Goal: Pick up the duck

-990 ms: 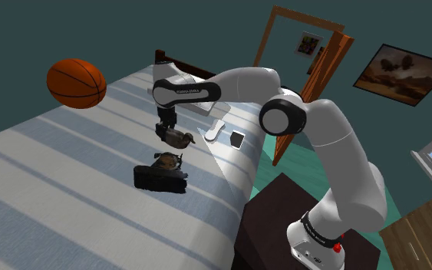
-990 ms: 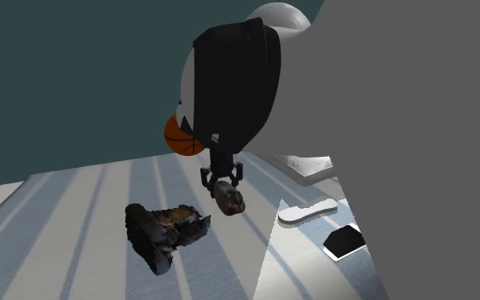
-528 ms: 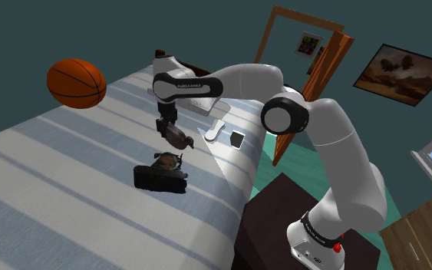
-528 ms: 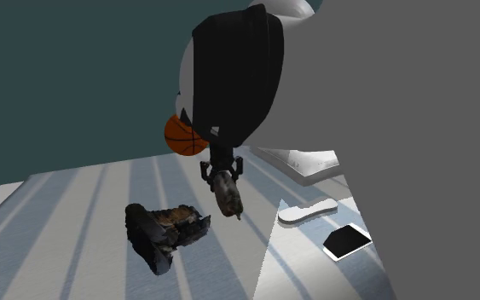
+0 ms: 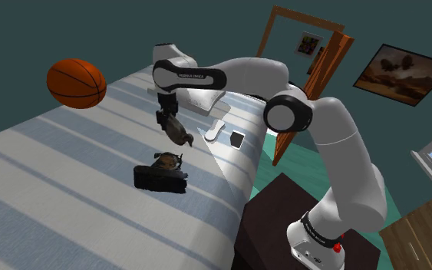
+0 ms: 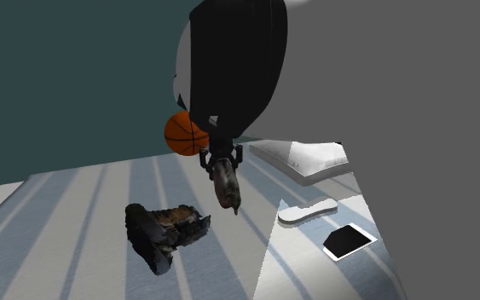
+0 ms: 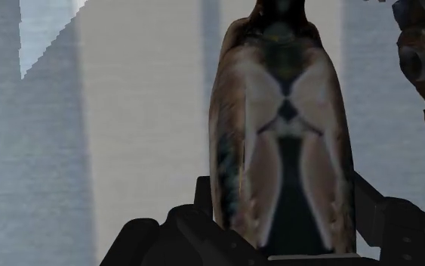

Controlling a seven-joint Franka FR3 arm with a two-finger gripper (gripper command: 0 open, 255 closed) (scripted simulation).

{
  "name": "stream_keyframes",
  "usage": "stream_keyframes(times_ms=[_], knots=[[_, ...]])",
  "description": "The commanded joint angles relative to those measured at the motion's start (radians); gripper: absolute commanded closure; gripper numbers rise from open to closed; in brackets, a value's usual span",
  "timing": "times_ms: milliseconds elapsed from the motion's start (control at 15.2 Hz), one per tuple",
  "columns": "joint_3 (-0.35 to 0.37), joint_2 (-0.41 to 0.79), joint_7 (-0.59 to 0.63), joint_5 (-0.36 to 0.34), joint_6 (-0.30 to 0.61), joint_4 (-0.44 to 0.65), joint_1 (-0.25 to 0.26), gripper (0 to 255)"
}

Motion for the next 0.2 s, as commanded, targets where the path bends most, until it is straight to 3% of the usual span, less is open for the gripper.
stream_keyframes(times_ms=[0, 132], knots=[[0.0, -0.005, -0.001, 0.001, -0.025, 0.02, 0.0, 255], [0.0, -0.005, -0.001, 0.001, -0.027, 0.021, 0.0, 255]])
